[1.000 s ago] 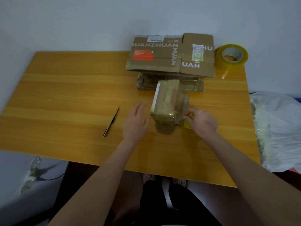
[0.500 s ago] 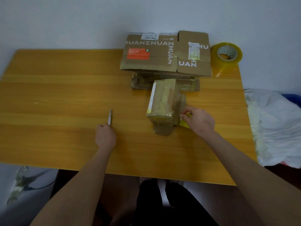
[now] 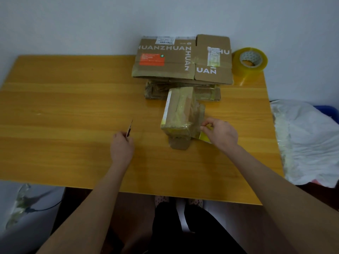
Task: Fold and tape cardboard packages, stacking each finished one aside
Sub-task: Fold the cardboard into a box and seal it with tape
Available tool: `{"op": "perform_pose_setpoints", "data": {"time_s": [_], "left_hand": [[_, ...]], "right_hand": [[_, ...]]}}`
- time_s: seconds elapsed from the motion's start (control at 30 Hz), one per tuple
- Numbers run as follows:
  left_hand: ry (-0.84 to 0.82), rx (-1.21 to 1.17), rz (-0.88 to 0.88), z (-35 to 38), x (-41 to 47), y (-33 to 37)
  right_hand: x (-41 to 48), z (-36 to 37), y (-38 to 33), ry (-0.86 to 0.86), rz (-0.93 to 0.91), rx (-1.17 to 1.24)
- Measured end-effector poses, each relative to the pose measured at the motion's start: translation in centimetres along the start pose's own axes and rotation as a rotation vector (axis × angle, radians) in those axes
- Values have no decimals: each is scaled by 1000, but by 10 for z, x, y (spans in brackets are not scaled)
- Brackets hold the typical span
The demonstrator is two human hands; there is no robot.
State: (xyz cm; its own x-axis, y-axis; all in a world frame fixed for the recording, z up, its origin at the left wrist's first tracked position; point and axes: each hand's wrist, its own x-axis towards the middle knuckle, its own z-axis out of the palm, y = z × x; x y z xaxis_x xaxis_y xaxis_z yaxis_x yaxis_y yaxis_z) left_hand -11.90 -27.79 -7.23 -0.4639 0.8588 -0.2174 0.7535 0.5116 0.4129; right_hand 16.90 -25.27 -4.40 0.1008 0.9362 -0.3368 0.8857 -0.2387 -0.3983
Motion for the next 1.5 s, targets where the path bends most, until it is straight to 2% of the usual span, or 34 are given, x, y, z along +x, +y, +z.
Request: {"op": "perform_pose_setpoints", "data": {"time_s": [0.07,0.23,0.57,1.13,1.3,1.5], "left_hand": [[3,-52,95,-10,-17,23],[-103,69,356,-19,-69,74],[-108,222,535,1,-113,112],[-127,452,557,28,-101,126],[-170,459,541,33,-92,112],[-163,534,612,41,-92,90]], "right_hand": [[-2,-1,0,-10,7,28],[-4,-2,-1,-23,33,70],[-14,-8,-6,-26,47,33],[-14,-11,-6,-14,15,5],[-9,-16,12,10,87,120],[-6,-16,19,61,118,242]]}}
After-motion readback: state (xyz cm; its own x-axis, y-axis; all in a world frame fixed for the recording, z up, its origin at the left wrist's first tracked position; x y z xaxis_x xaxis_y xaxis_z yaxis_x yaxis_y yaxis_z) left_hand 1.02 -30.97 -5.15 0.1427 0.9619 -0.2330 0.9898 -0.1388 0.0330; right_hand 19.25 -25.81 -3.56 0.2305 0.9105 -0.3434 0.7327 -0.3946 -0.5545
